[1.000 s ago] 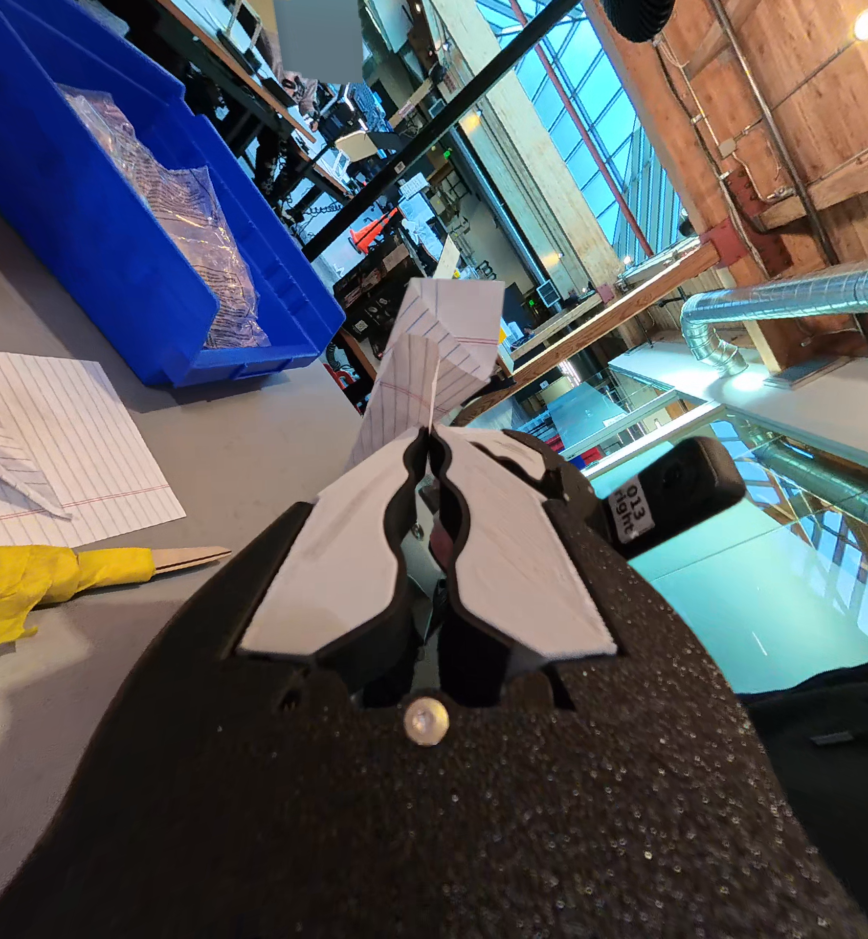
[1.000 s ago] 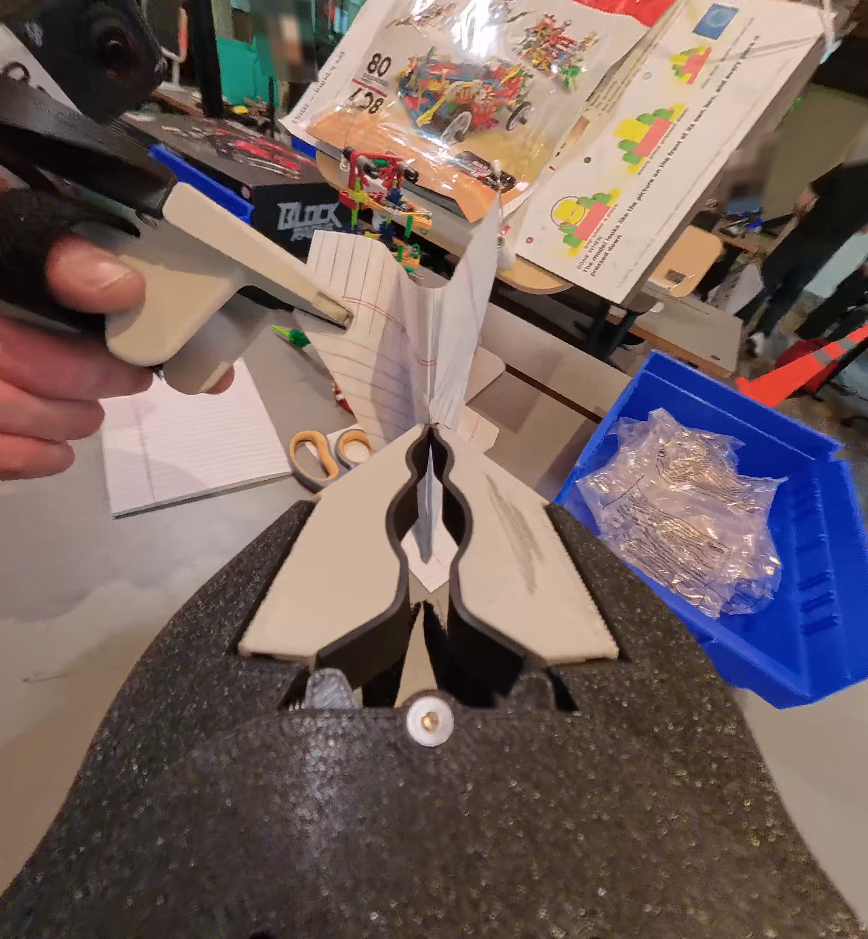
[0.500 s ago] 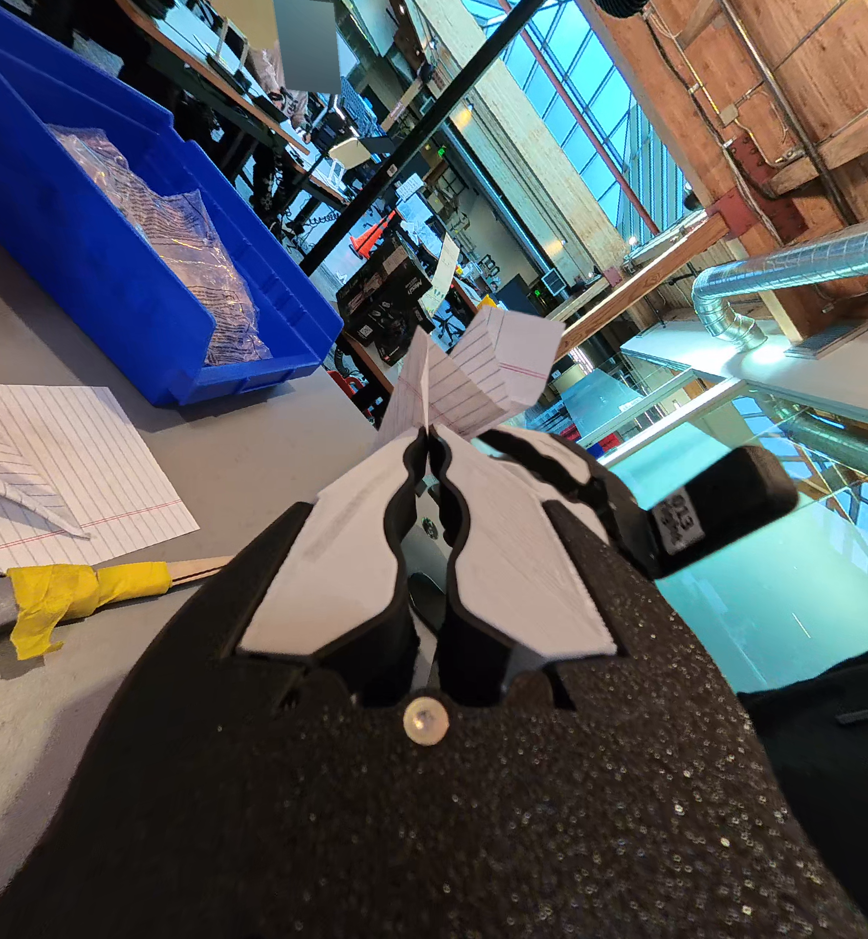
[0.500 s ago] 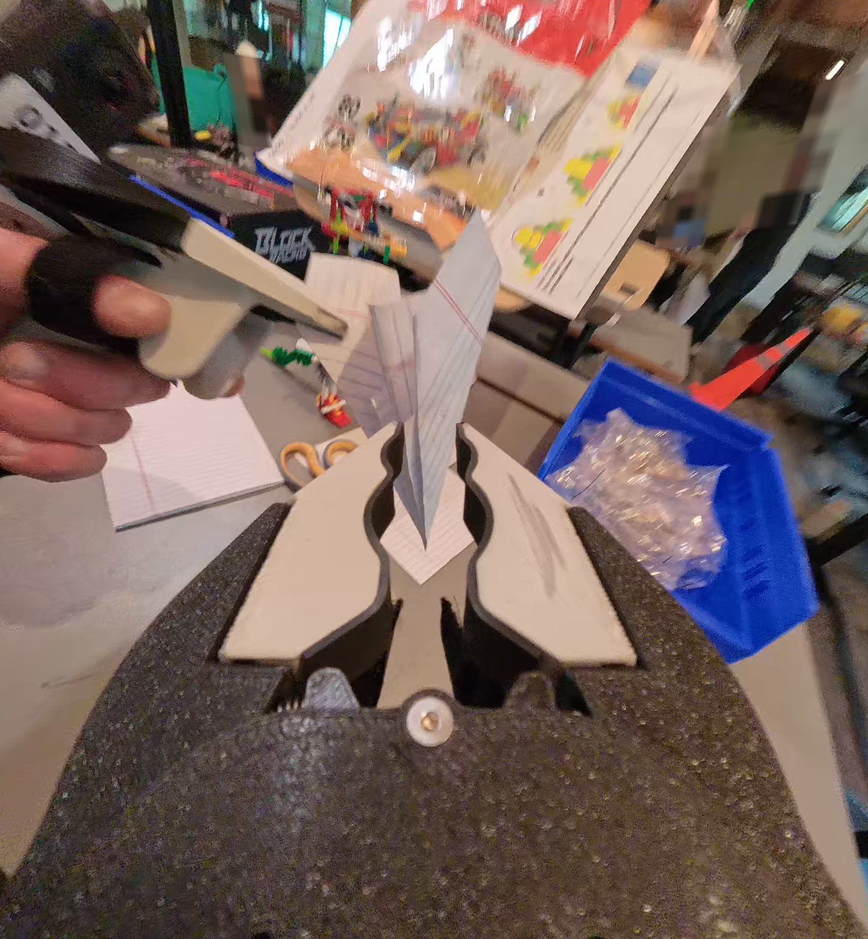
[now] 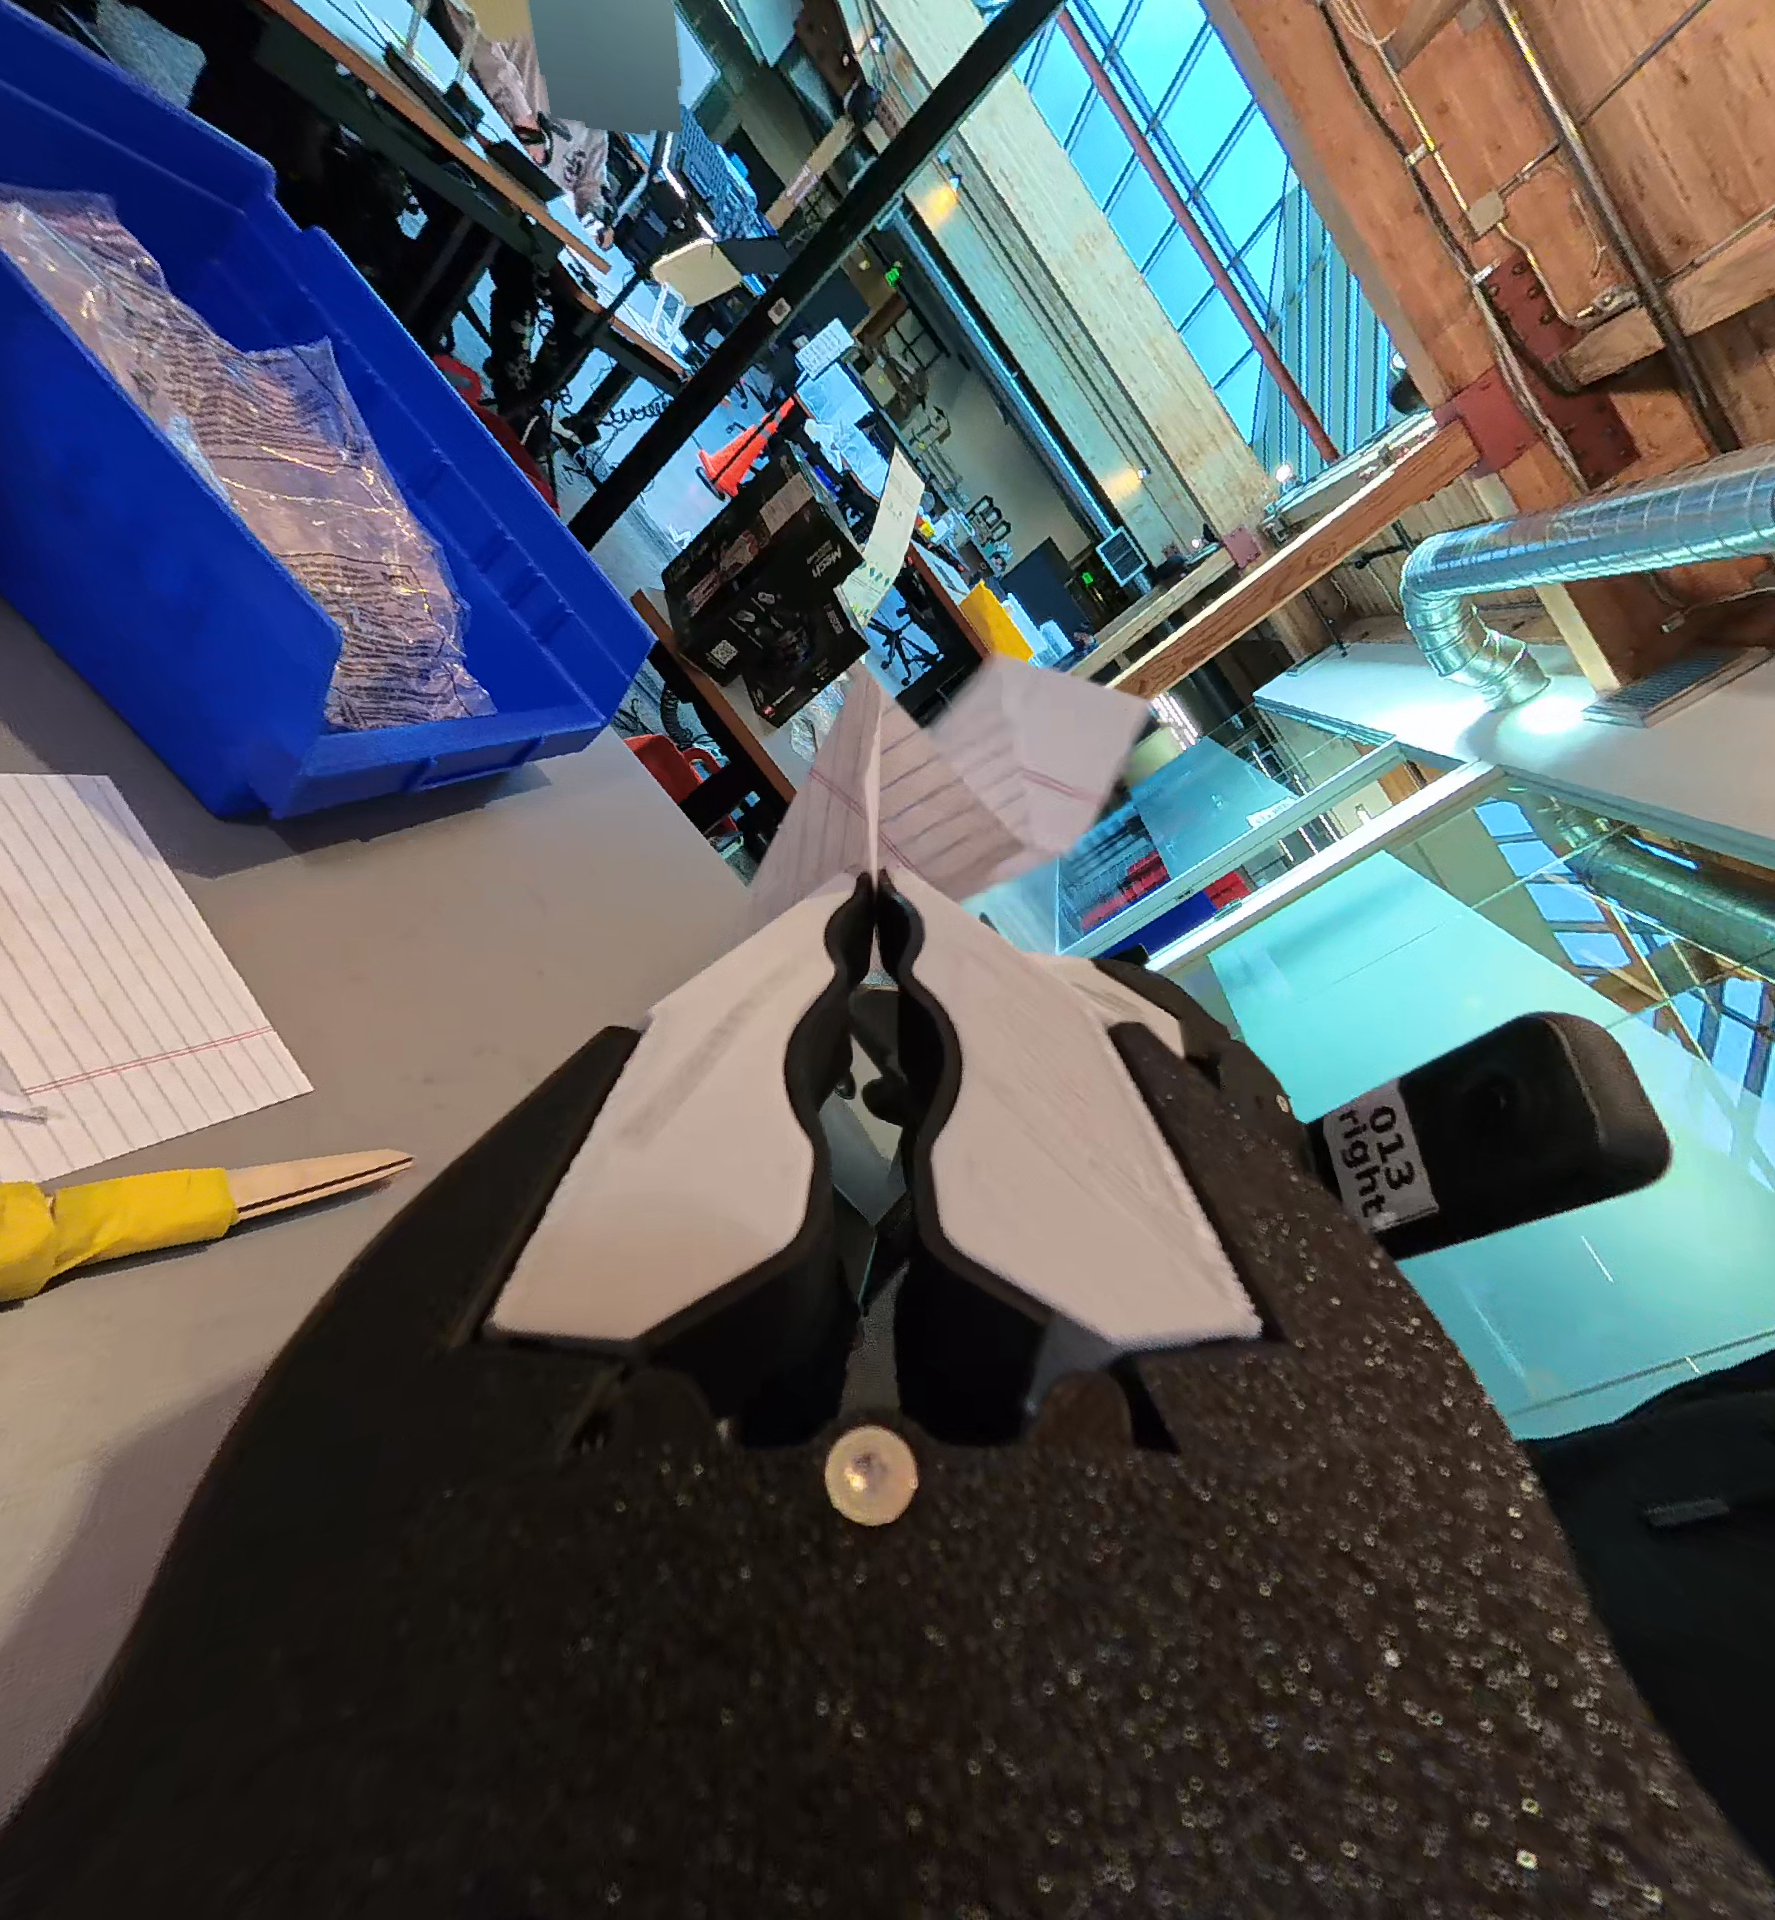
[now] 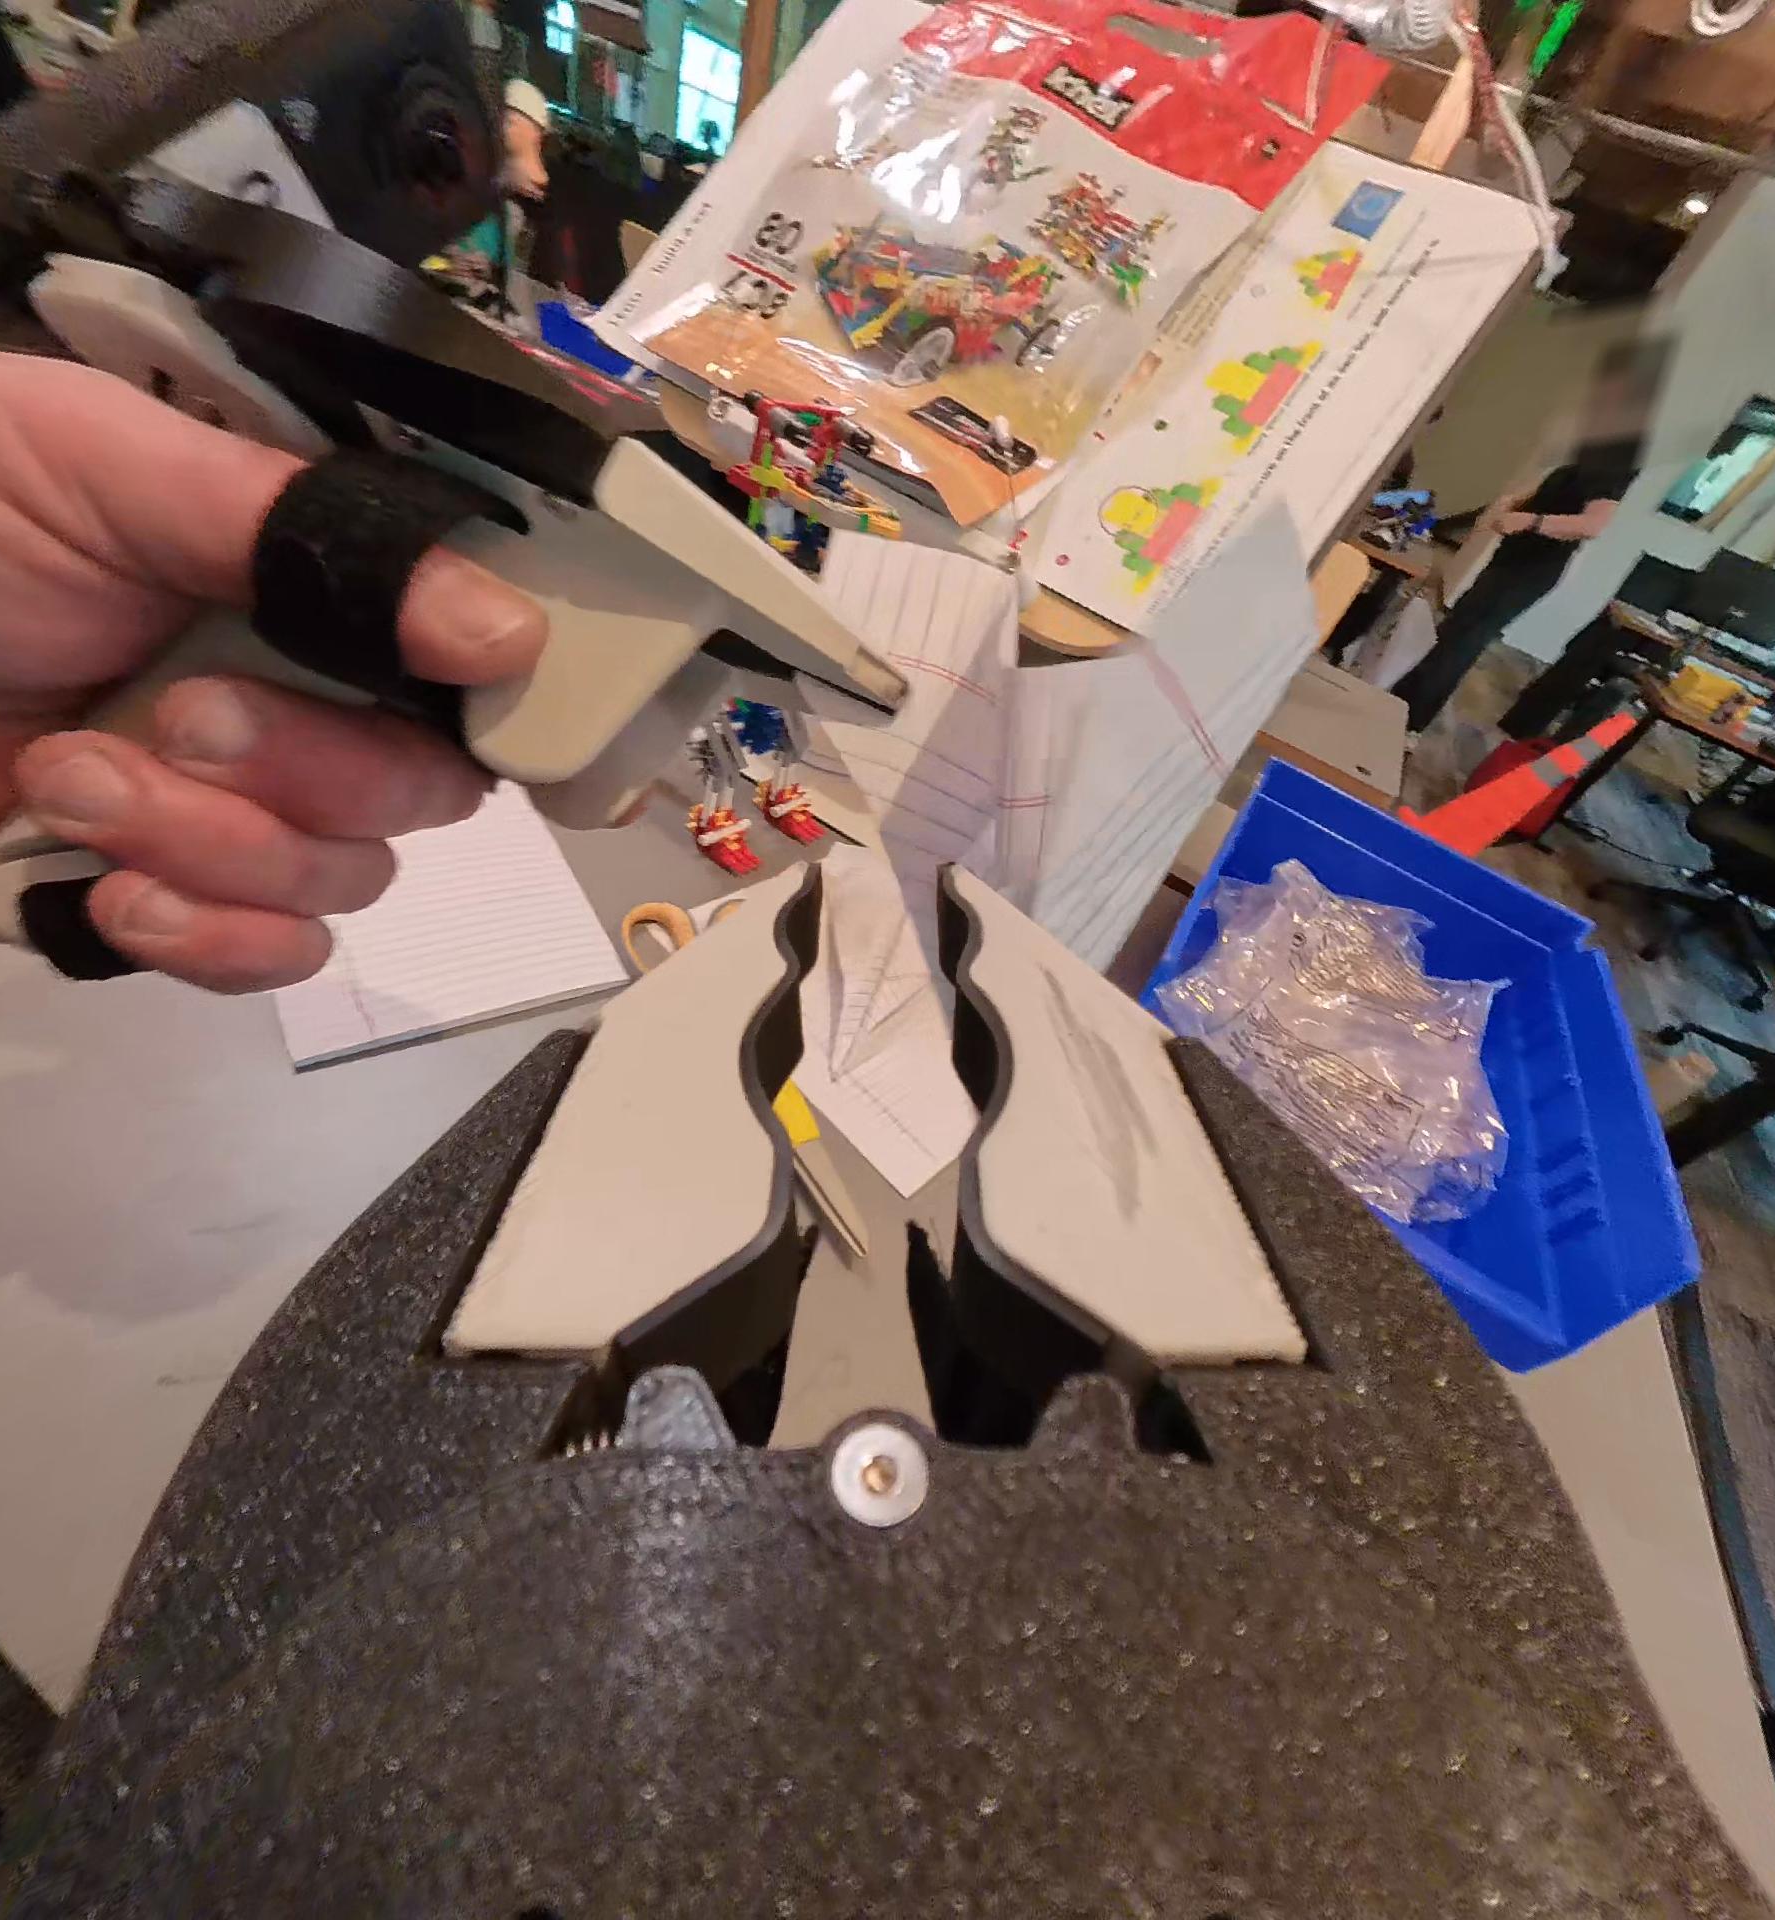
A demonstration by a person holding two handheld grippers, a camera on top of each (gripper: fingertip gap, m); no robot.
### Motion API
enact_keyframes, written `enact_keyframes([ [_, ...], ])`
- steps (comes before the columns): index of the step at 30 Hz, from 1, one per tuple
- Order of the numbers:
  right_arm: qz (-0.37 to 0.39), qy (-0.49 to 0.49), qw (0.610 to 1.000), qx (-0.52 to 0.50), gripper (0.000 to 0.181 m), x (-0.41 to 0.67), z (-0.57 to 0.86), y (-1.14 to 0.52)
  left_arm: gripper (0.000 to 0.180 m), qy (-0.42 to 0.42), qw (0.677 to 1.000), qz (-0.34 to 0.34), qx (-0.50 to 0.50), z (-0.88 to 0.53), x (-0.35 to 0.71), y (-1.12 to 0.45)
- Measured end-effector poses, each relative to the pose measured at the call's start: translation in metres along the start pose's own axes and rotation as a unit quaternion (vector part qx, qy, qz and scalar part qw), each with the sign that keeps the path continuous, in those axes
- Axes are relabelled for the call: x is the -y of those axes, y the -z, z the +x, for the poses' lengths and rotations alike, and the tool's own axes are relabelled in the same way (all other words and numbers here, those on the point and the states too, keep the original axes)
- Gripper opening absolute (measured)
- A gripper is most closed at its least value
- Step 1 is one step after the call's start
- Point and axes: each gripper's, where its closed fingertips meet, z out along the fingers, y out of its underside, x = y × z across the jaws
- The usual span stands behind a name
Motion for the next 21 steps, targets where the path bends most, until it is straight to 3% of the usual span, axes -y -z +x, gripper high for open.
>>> enact_keyframes([
  [5,0.001,-0.012,0.999,-0.049,0.025,-0.005,0.025,0.001,0.0,-0.011,1.0,-0.002,-0.003,0.005,-0.001,0.0],
  [18,0.012,-0.128,0.991,0.038,0.023,-0.016,0.029,-0.004,0.0,-0.068,0.995,-0.051,-0.045,0.03,-0.011,-0.008],
  [21,0.026,-0.155,0.985,0.064,0.008,-0.013,0.028,-0.005,0.0,-0.082,0.993,-0.066,-0.06,0.036,-0.014,-0.01],
])
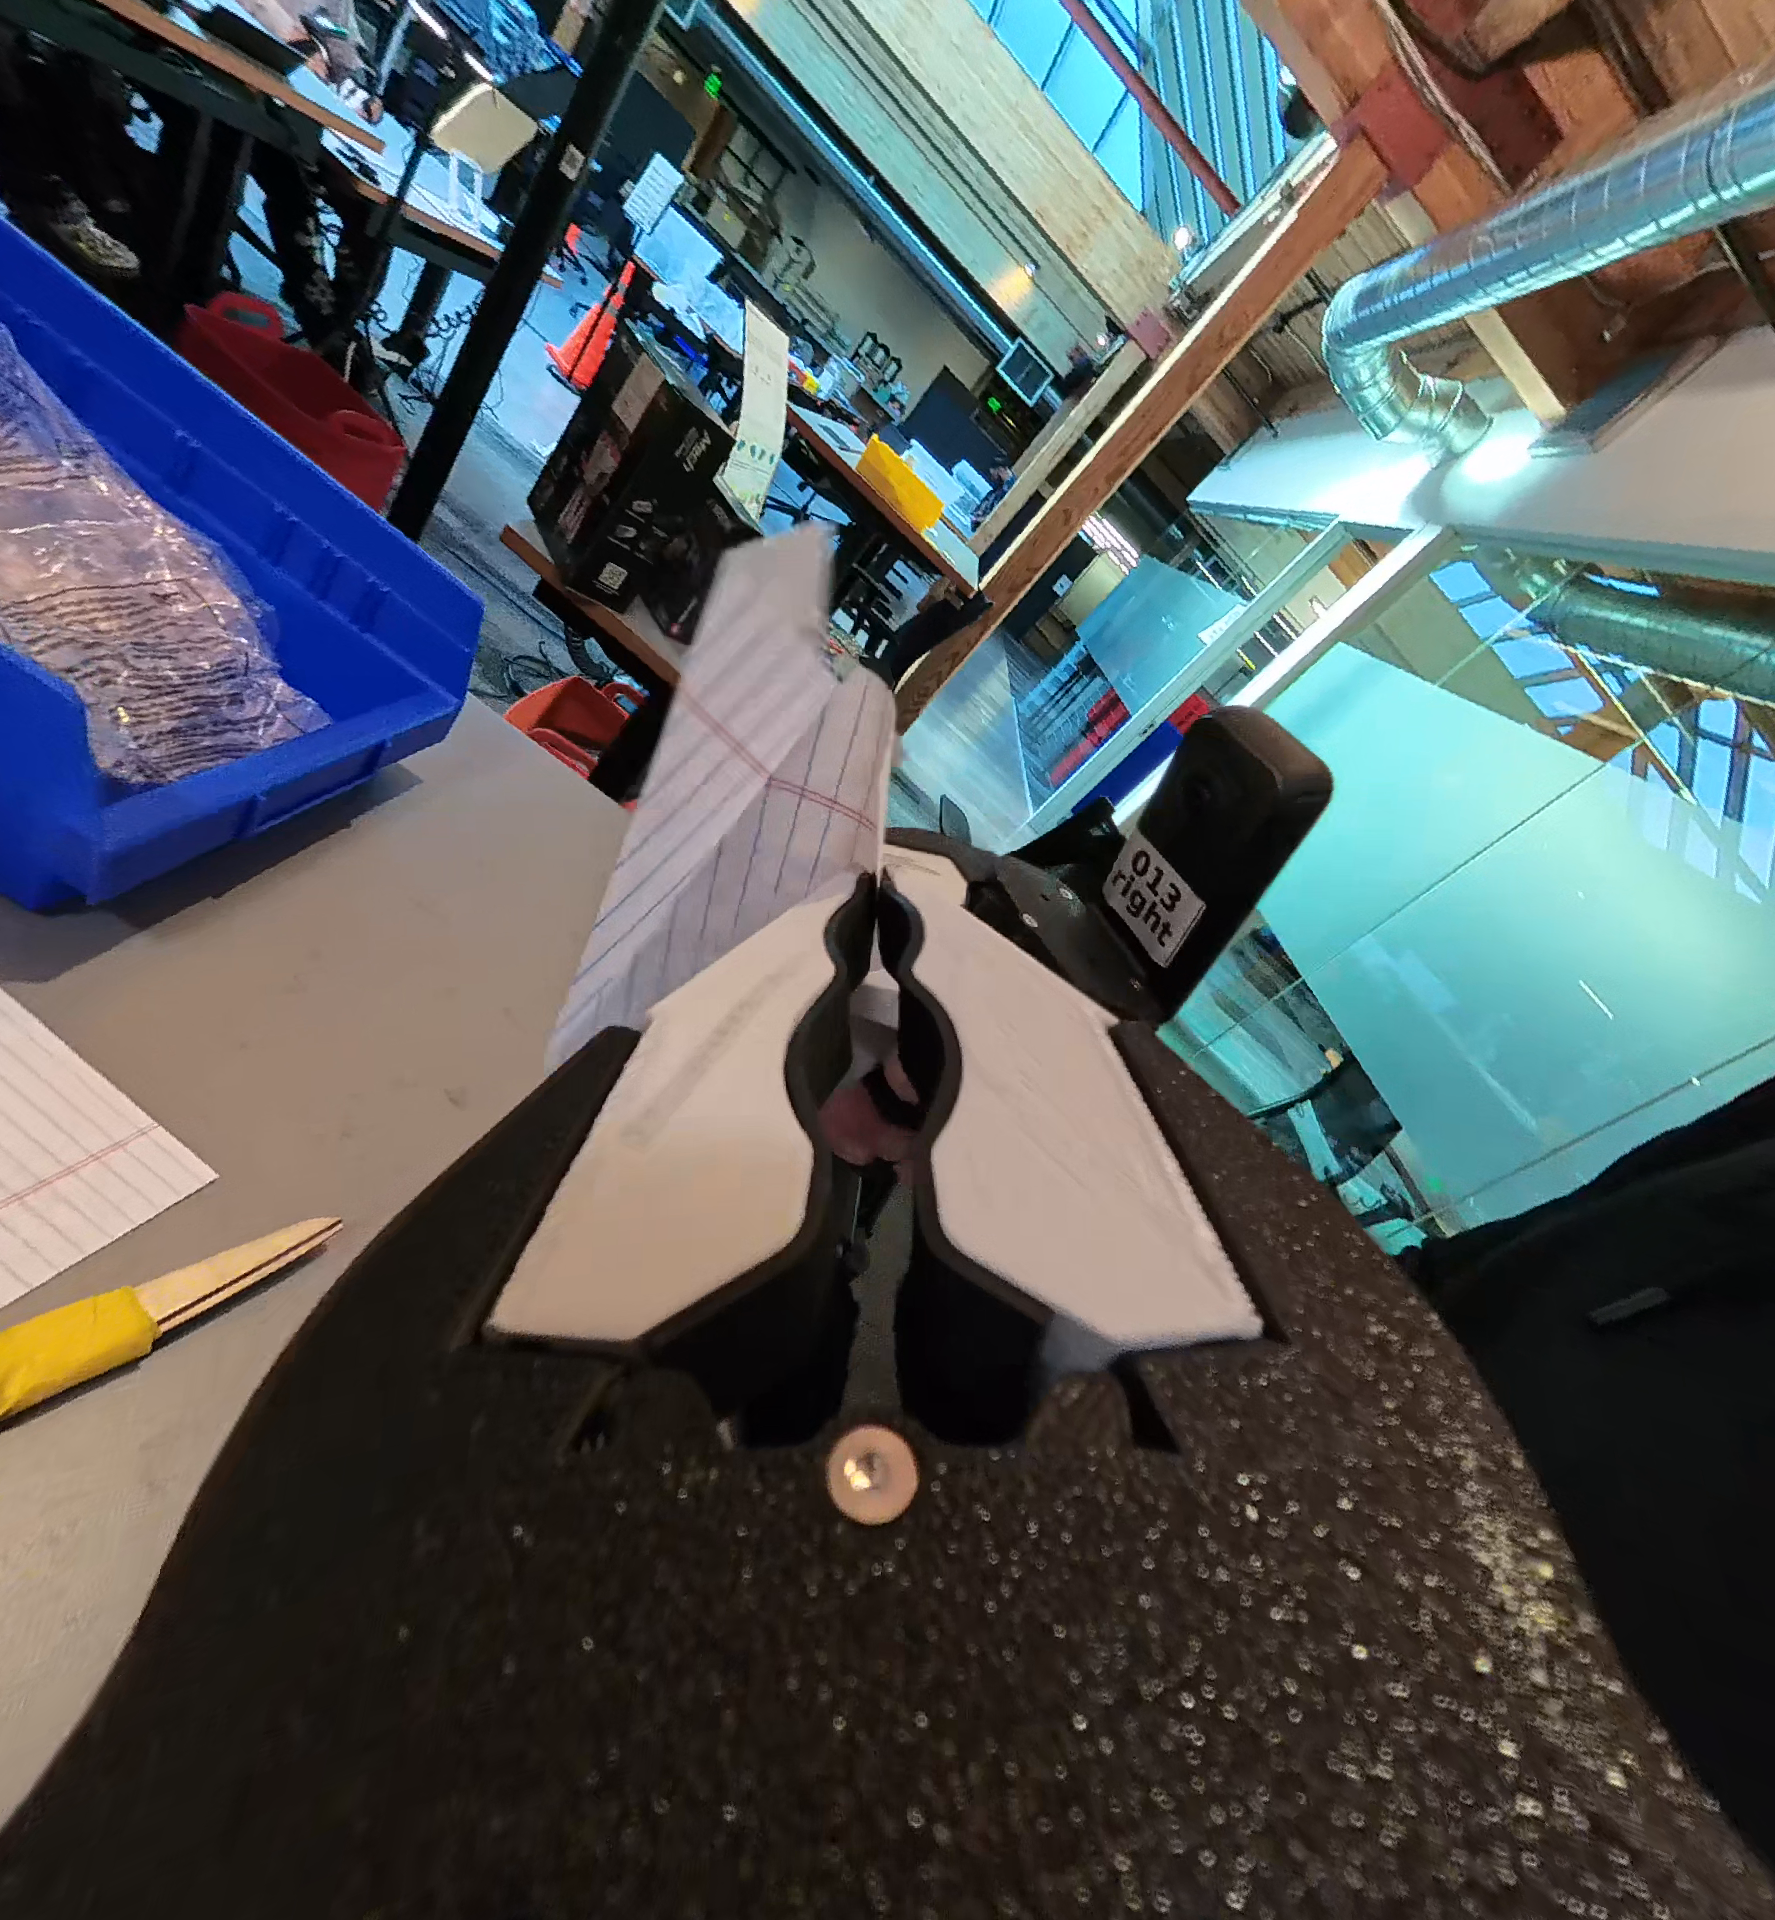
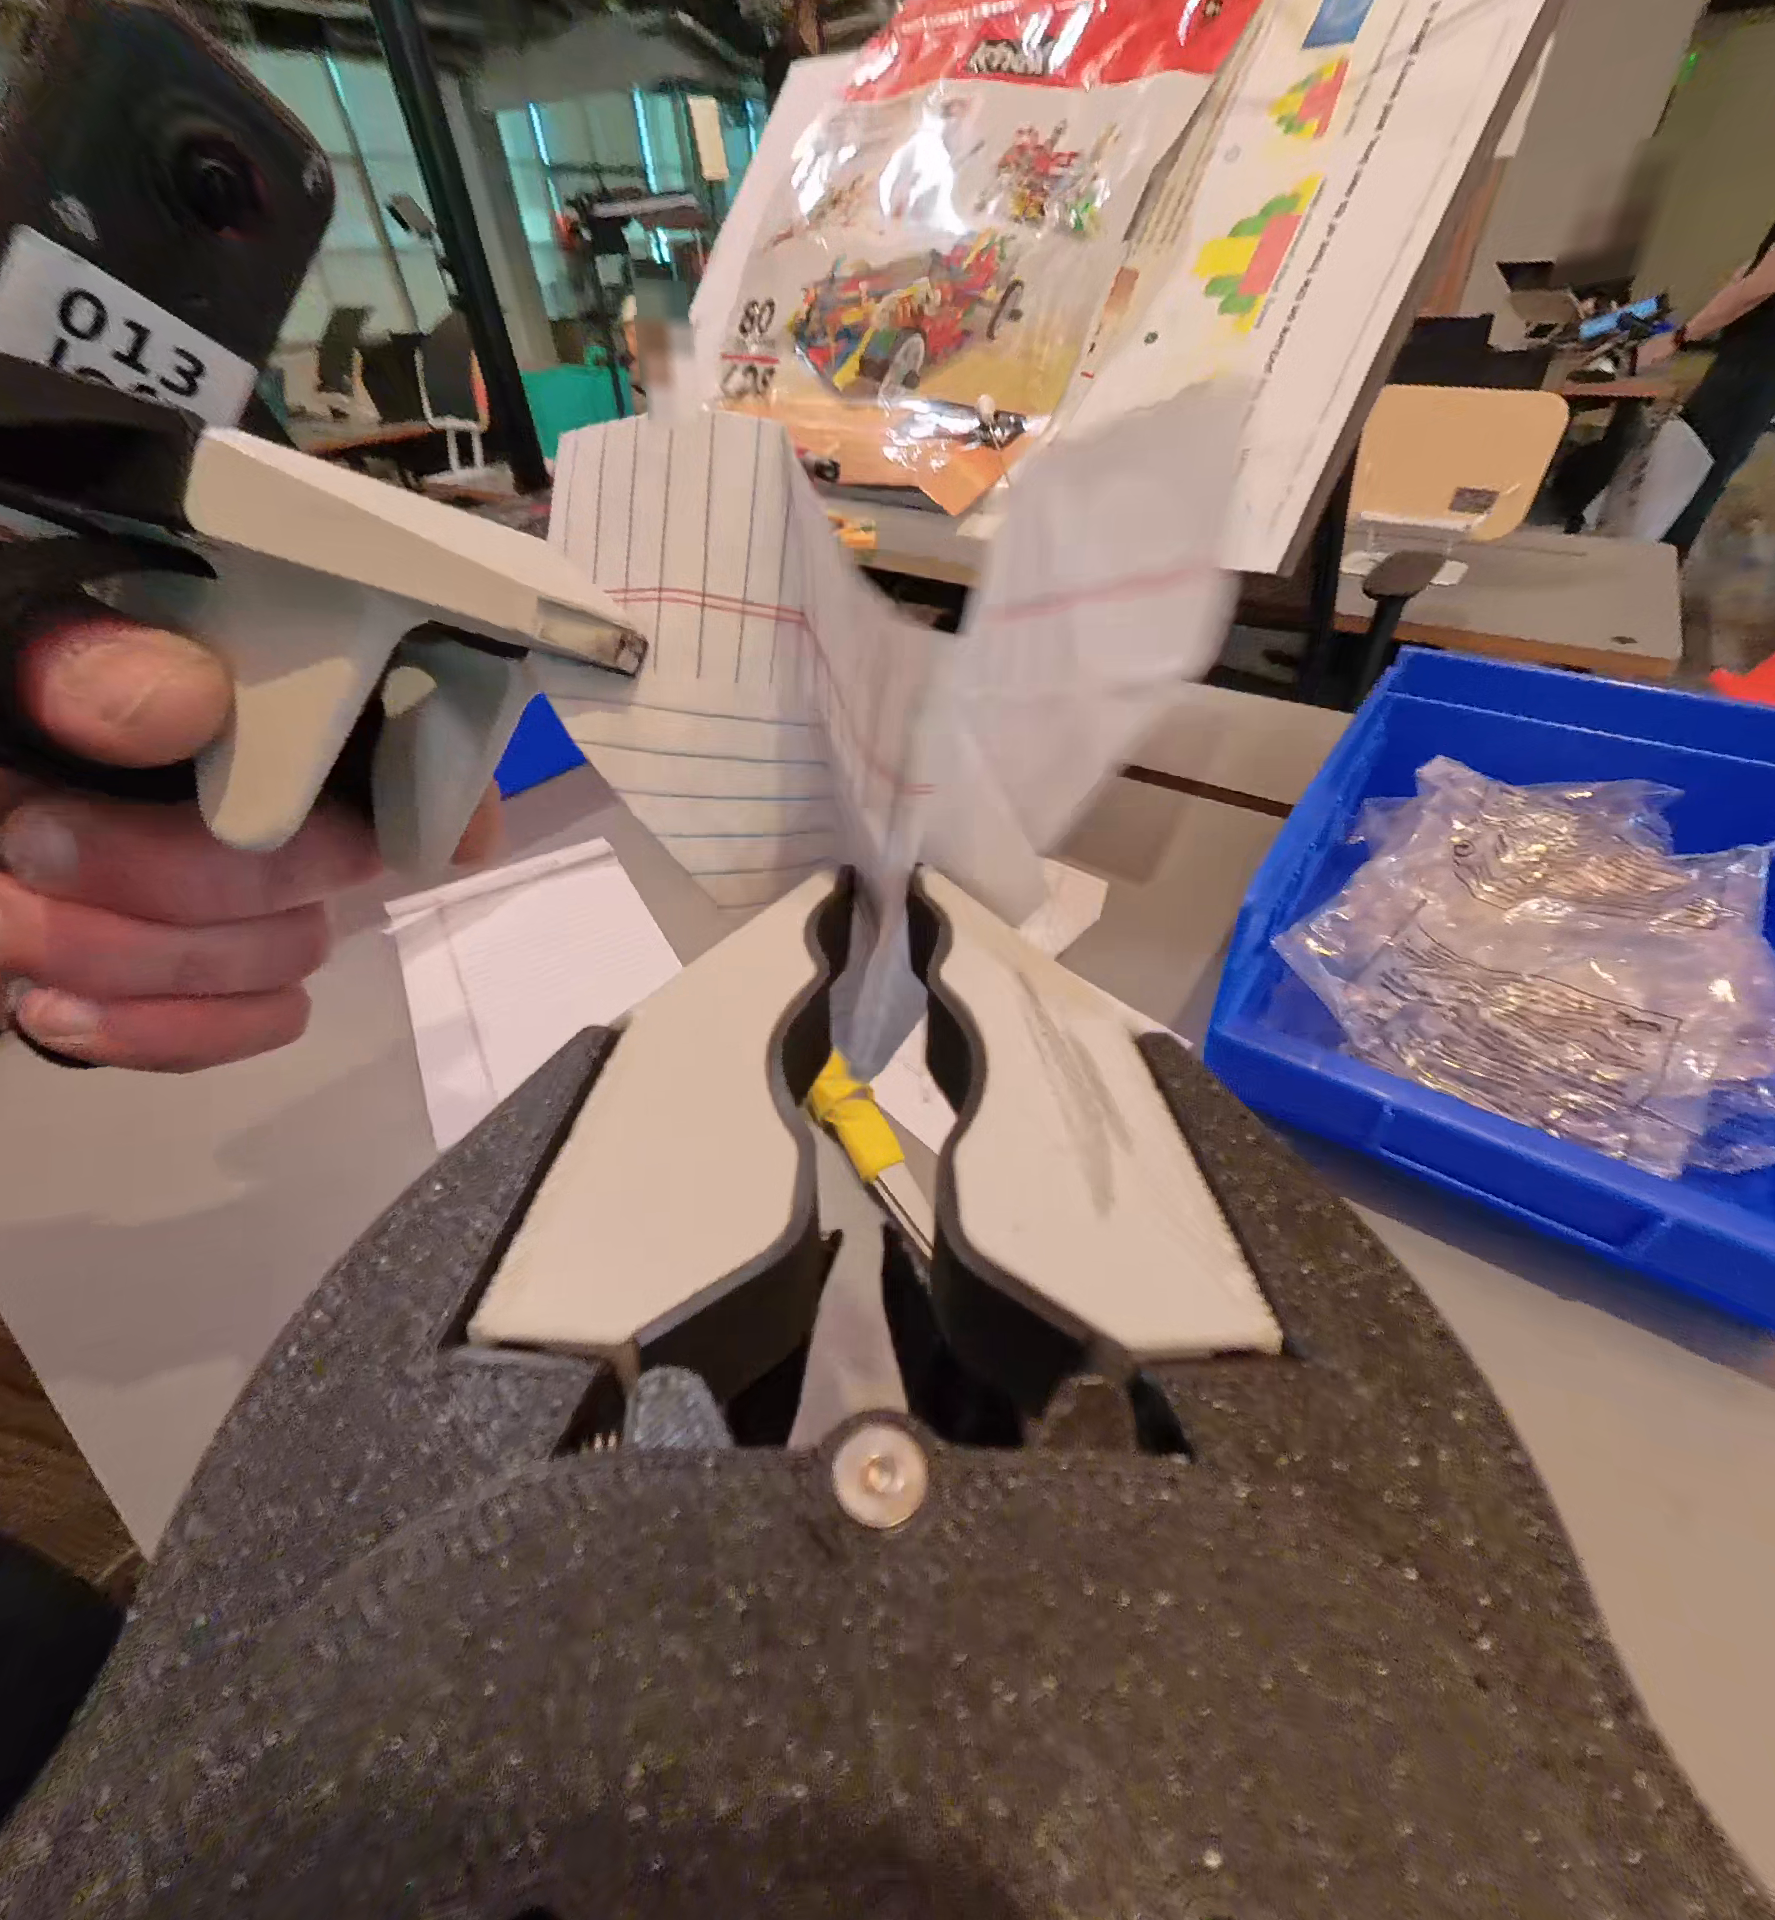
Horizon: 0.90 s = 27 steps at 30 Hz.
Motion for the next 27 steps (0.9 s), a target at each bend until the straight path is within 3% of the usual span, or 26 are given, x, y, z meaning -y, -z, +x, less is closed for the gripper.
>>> enact_keyframes([
  [5,0.046,-0.074,0.994,0.062,0.0,0.012,-0.004,0.004,0.0,-0.036,0.999,-0.01,-0.01,0.011,0.005,-0.007],
  [7,0.096,-0.124,0.982,0.103,0.0,0.026,-0.002,0.012,0.011,-0.088,0.996,-0.007,-0.006,0.021,0.011,-0.008],
  [12,0.27,-0.284,0.886,0.245,0.0,0.075,0.018,0.054,0.043,-0.24,0.971,0.008,0.023,0.051,0.023,-0.008],
  [16,0.339,-0.315,0.83,0.312,0.0,0.101,0.022,0.077,0.05,-0.364,0.924,-0.041,0.108,0.031,0.009,-0.018],
  [21,0.374,-0.308,0.795,0.365,0.0,0.118,0.01,0.088,0.039,-0.342,0.936,-0.032,0.075,0.047,0.002,-0.044],
  [27,0.372,-0.297,0.783,0.401,0.0,0.124,-0.006,0.089,0.025,-0.267,0.961,0.066,0.005,0.076,0.028,-0.055],
])
